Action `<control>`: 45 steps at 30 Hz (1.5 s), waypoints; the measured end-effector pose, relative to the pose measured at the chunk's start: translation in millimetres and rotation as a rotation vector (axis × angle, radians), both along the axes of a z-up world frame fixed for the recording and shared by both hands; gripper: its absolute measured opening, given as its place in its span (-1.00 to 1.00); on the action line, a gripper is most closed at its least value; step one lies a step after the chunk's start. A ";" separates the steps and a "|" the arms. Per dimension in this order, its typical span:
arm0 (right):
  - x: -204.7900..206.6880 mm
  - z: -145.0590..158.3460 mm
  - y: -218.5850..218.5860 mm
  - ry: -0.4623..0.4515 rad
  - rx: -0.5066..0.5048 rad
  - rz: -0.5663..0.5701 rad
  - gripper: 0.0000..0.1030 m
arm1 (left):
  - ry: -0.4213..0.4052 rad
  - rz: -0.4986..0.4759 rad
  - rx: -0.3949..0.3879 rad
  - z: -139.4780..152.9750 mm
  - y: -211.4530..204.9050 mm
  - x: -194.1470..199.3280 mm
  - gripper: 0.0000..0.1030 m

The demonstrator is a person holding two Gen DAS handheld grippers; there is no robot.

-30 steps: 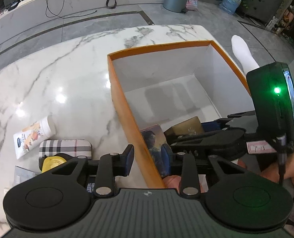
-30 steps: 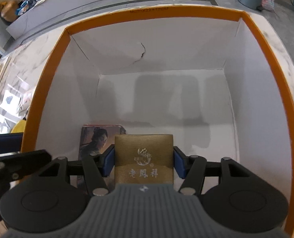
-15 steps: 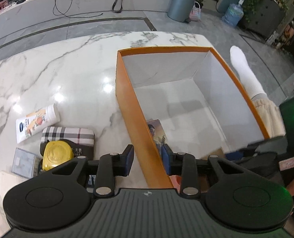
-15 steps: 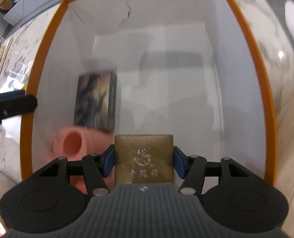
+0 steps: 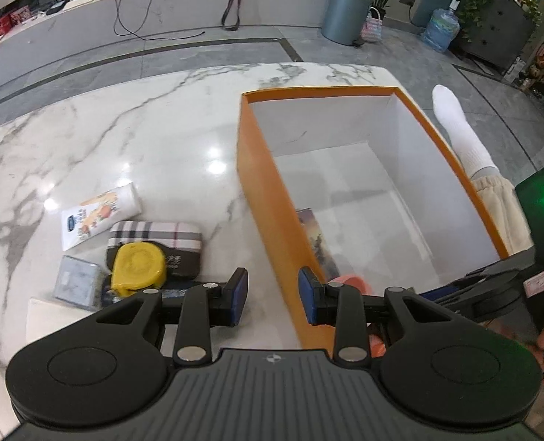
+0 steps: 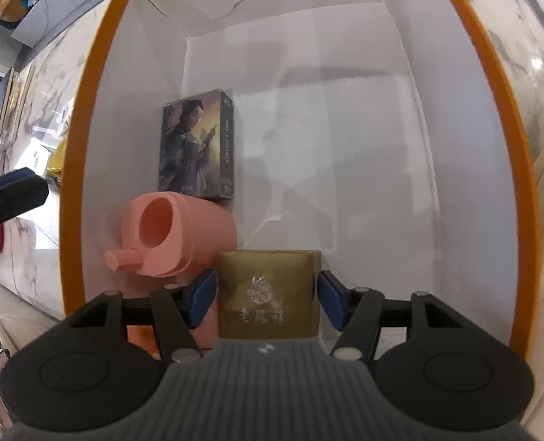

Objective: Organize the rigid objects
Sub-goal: 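Move the right tool to the dark spray can and grasp it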

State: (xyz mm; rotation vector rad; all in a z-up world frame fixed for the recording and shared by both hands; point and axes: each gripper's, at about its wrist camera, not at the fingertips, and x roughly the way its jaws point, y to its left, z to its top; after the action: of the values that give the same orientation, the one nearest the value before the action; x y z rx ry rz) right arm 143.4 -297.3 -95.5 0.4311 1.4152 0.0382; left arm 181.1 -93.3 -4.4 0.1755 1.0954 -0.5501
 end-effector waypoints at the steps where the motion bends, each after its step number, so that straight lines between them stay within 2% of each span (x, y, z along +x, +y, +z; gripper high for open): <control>1: -1.1 1.0 -0.5 0.001 0.001 -0.004 0.08 | -0.002 0.002 0.003 0.6 2.7 -0.8 -0.26; 7: -5.9 3.4 -1.9 0.010 0.004 -0.009 0.00 | -0.020 0.028 0.028 6.4 23.9 -3.9 -0.26; 10: -5.5 7.8 3.5 -0.007 -0.042 -0.001 -0.01 | -0.030 0.035 0.044 10.9 36.8 -5.8 -0.26; 14: -5.6 33.9 12.5 -0.092 -0.108 0.022 -0.01 | -0.050 0.040 0.067 18.5 56.2 -8.7 -0.26; 18: -5.4 72.0 33.2 -0.232 -0.138 0.073 -0.02 | -0.056 0.070 0.089 20.9 81.9 -9.4 -0.26; 21: -4.8 96.9 61.2 -0.348 -0.185 0.150 -0.10 | -0.041 0.131 0.089 19.0 102.3 -6.1 -0.26; 24: -0.4 108.9 93.5 -0.421 -0.201 0.236 -0.18 | -0.006 0.206 0.059 13.7 123.7 -1.5 -0.25; 27: 7.4 107.3 126.9 -0.442 -0.189 0.317 -0.23 | 0.044 0.295 0.014 3.9 145.2 5.4 -0.21; 31: 24.5 88.4 169.5 -0.439 -0.183 0.406 -0.43 | 0.075 0.396 -0.014 -11.2 167.7 12.5 -0.15; 40: 60.8 32.9 235.3 -0.376 -0.191 0.503 -0.84 | 0.185 0.487 -0.045 -55.1 197.0 25.1 -0.15; 45: 76.8 16.1 250.4 -0.358 -0.223 0.539 -0.92 | 0.233 0.497 -0.070 -71.8 206.0 32.6 -0.15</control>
State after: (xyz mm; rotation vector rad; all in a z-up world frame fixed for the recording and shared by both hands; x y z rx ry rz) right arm 220.2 -46.8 -79.4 -0.1463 1.1292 0.3730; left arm 213.7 112.8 -76.1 -0.2252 1.2890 -0.1620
